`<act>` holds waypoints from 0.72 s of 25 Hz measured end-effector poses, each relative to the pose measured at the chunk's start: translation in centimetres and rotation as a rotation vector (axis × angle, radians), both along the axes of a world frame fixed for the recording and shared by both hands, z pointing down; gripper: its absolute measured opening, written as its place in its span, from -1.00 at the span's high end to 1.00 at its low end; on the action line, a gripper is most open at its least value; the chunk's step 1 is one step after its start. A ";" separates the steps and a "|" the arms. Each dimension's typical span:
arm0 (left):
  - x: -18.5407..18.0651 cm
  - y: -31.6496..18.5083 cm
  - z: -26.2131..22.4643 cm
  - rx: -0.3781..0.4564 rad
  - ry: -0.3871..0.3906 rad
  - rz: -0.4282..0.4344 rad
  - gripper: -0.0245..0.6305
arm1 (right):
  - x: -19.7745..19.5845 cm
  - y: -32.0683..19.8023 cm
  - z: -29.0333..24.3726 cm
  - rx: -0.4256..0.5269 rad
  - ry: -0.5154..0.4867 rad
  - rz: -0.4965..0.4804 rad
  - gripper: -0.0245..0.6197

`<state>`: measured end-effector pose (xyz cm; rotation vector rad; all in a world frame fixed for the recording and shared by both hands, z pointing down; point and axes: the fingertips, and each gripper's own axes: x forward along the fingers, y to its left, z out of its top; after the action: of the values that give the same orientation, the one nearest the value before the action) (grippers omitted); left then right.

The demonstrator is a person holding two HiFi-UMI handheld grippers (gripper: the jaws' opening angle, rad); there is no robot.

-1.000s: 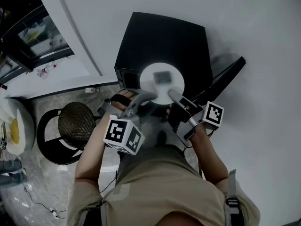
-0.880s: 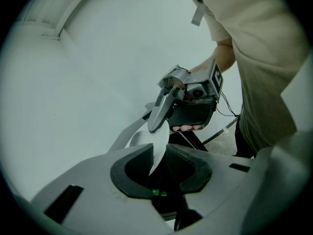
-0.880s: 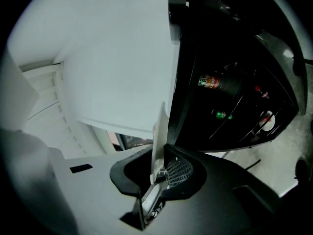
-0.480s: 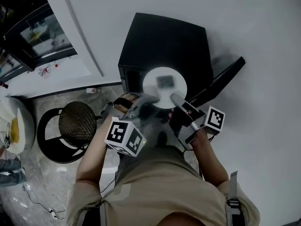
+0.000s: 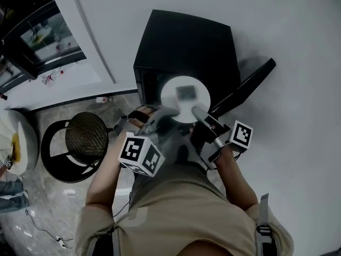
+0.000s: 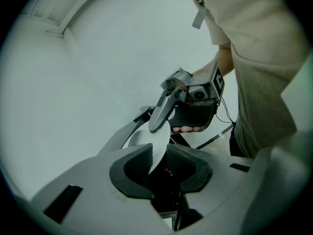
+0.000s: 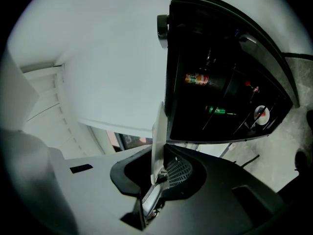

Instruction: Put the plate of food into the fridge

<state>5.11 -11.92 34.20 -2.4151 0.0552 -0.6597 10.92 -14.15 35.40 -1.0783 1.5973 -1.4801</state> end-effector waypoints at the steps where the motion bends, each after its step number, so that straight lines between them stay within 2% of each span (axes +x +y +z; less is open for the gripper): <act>1: -0.1 0.1 0.1 -0.002 0.000 0.001 0.65 | -0.1 0.1 0.1 0.001 -0.004 0.002 0.75; 8: 0.1 0.5 1.8 -0.074 -0.011 0.002 0.63 | 0.2 0.7 1.9 -0.034 -0.005 0.004 0.76; 18: -1.4 1.9 5.1 -0.133 -0.076 -0.037 0.62 | -1.4 2.2 5.4 -0.097 -0.020 0.002 0.77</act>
<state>3.66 -10.00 39.35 -2.5189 0.0249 -0.7935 9.54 -11.93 40.79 -1.1151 1.5242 -1.5755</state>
